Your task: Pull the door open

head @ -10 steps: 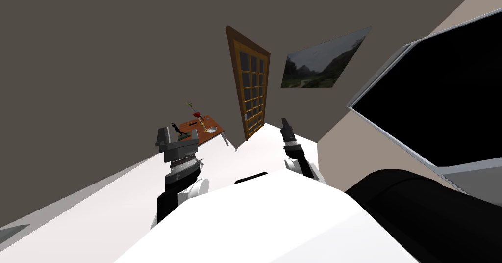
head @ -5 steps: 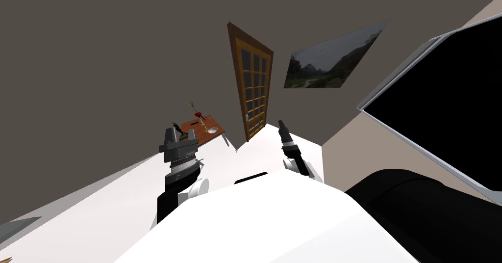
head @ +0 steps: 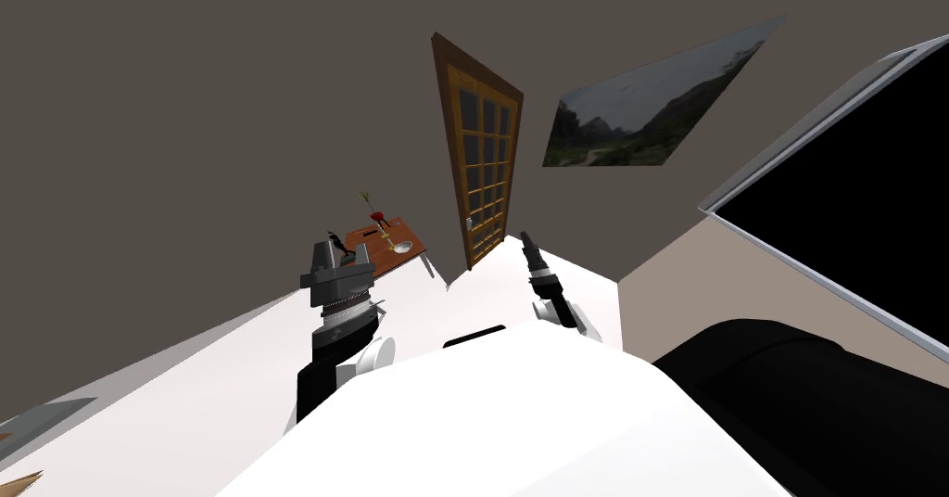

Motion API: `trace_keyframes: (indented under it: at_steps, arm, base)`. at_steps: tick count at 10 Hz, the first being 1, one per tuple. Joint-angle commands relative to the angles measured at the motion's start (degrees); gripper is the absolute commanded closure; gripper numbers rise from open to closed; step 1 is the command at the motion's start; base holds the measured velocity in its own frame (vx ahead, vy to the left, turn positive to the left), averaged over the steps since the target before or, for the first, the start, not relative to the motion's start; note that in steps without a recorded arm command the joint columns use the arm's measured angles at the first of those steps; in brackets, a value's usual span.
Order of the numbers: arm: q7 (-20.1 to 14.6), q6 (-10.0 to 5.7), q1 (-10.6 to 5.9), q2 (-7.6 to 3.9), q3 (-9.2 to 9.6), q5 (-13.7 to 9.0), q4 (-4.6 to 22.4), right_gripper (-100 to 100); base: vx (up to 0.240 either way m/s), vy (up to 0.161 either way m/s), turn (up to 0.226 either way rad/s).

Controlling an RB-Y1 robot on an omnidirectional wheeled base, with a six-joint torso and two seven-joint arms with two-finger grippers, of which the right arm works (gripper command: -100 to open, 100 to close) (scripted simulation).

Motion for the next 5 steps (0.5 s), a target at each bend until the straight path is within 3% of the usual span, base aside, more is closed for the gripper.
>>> trace_keyframes:
  at_steps: [1,5]
  arm:
    - [1.5,-0.73,-0.53,-0.19,0.13,0.3,1.8,-100]
    - [5.3,-2.43,-2.39,-0.74,0.30,1.0,7.0,-100]
  base:
    - [0.086,-0.033,0.048]
    - [0.083,-0.040,0.064]
